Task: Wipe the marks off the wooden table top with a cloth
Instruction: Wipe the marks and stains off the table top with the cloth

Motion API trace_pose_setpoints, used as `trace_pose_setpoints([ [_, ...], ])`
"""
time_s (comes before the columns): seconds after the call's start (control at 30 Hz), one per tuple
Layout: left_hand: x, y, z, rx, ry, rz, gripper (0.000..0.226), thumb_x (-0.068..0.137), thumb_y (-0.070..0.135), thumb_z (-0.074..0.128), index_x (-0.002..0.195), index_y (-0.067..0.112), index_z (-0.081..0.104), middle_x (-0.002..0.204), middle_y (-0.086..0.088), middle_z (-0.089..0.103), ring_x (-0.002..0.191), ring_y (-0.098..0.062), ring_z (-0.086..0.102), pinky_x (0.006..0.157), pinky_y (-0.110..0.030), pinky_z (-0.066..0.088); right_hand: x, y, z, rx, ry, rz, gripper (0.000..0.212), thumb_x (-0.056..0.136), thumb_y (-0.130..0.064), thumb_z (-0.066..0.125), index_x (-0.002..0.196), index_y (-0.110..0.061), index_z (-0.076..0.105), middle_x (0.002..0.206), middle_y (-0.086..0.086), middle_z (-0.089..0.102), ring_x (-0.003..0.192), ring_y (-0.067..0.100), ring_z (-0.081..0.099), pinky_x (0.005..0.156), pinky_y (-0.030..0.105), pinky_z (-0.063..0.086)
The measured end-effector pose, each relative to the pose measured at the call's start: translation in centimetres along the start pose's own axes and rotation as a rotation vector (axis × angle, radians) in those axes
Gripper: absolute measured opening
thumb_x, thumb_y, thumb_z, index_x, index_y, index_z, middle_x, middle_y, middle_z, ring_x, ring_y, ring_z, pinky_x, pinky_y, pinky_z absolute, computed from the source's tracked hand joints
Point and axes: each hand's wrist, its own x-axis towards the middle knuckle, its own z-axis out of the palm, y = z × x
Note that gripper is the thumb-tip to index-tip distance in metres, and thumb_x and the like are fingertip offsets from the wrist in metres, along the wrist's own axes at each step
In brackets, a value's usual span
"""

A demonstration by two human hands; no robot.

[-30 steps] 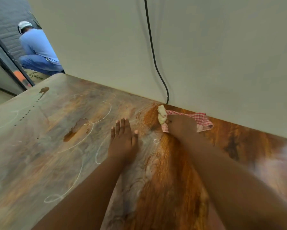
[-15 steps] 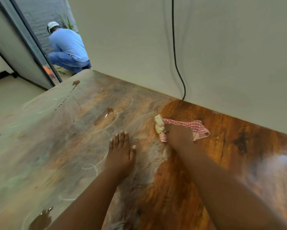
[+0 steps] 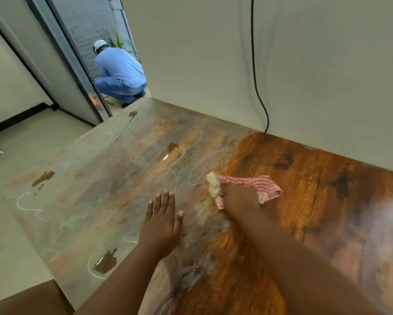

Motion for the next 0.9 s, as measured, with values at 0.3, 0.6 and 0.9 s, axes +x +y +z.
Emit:
trace_pose_setpoints([
  [0.3,-4.1,-2.1,-0.8,0.063,-0.035,0.001,0.063,0.098,0.05,0.006,0.148,0.018,-0.016,0.154,0.001,-0.023,0.139,-0.013,-0.03,0.112,-0.028,-0.024,-10.0,1.1,2.5,0.067,-0.114,-0.4,0.044,0.085,-0.038,0.041,0.128,-0.042,0.049,0.122,-0.007,0.063,0.108,0.016,0.056,0.089,0.03,0.032],
  [0.6,-6.7,-3.8,-1.5,0.108,-0.067,0.057,0.061,0.1,0.047,0.007,0.146,0.018,-0.019,0.155,0.0,-0.022,0.137,-0.013,-0.031,0.108,-0.026,-0.027,-12.6,-10.1,4.0,0.129,-0.055,-0.282,0.036,0.086,-0.023,0.047,0.121,-0.029,0.056,0.113,0.004,0.066,0.104,0.026,0.059,0.091,0.037,0.034],
  [0.9,-7.6,-7.5,-2.3,0.166,-0.14,0.341,0.065,0.099,0.05,0.004,0.15,0.015,-0.014,0.156,-0.002,-0.021,0.142,-0.017,-0.027,0.114,-0.033,-0.022,-18.7,-8.1,3.3,0.09,-0.037,-0.083,0.04,0.084,-0.032,0.041,0.123,-0.035,0.051,0.108,-0.001,0.067,0.1,0.02,0.06,0.087,0.035,0.034],
])
